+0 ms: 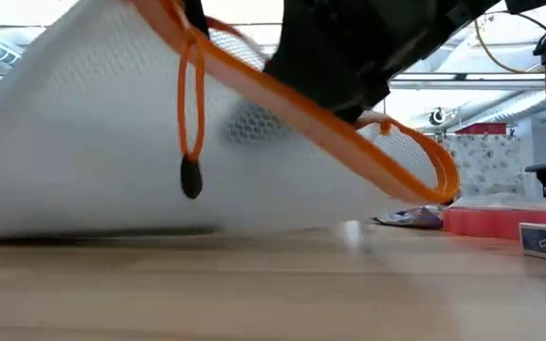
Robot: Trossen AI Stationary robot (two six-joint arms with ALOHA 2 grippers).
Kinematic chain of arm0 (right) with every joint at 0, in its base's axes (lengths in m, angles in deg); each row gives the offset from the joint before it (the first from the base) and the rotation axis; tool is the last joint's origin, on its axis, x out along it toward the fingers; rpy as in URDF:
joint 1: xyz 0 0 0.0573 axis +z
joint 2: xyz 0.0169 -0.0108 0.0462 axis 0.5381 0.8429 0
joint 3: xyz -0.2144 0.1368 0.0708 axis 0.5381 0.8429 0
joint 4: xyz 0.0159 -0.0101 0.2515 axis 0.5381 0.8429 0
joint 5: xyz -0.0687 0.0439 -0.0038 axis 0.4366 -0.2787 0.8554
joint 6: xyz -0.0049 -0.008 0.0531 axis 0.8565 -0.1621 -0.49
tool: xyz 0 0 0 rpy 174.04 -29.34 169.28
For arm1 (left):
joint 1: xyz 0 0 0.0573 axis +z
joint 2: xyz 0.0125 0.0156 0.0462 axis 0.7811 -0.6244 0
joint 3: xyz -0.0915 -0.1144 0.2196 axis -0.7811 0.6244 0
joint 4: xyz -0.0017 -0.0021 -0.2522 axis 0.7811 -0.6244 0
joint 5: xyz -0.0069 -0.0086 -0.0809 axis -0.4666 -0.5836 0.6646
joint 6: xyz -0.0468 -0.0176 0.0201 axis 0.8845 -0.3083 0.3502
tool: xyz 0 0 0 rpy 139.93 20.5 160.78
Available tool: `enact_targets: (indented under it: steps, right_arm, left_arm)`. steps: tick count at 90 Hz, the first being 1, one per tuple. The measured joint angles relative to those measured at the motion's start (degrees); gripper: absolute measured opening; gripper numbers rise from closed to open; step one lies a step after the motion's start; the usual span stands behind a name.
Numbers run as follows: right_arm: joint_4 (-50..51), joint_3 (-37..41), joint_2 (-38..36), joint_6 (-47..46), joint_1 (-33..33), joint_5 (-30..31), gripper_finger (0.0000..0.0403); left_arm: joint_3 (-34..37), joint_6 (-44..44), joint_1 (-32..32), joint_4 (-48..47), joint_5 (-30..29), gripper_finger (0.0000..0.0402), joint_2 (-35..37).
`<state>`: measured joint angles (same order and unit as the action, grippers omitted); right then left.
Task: Unpack backpack
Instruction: Remove the black pen from the orange zip bag
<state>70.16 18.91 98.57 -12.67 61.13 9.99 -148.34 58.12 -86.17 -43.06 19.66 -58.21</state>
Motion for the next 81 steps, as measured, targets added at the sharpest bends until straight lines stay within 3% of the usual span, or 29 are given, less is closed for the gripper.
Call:
enact_targets:
  steps: [29,44,68,81]
  right_arm:
    - [-4.1,0.0,4.0,1.7,-1.2,-8.3,0.0215]
    - [-9.1,0.0,6.8,2.2,-1.5,-8.2,0.0215]
    - [-6.0,0.0,6.5,0.1,-0.9,-8.3,0.0215]
    - [-3.3,0.0,6.5,-0.8,-0.1,-8.3,0.0215]
  left_arm:
    - [0.0,-4.3,0.0,0.7,-1.6,0.0003,0.0]
    - [0.0,-4.8,0.0,1.4,-1.6,0.0003,0.1]
    - [0.0,-1.3,-1.9,0.4,-0.4,0.0005,0.1]
    - [0.0,0.7,-2.9,0.5,-0.3,0.0043,0.1]
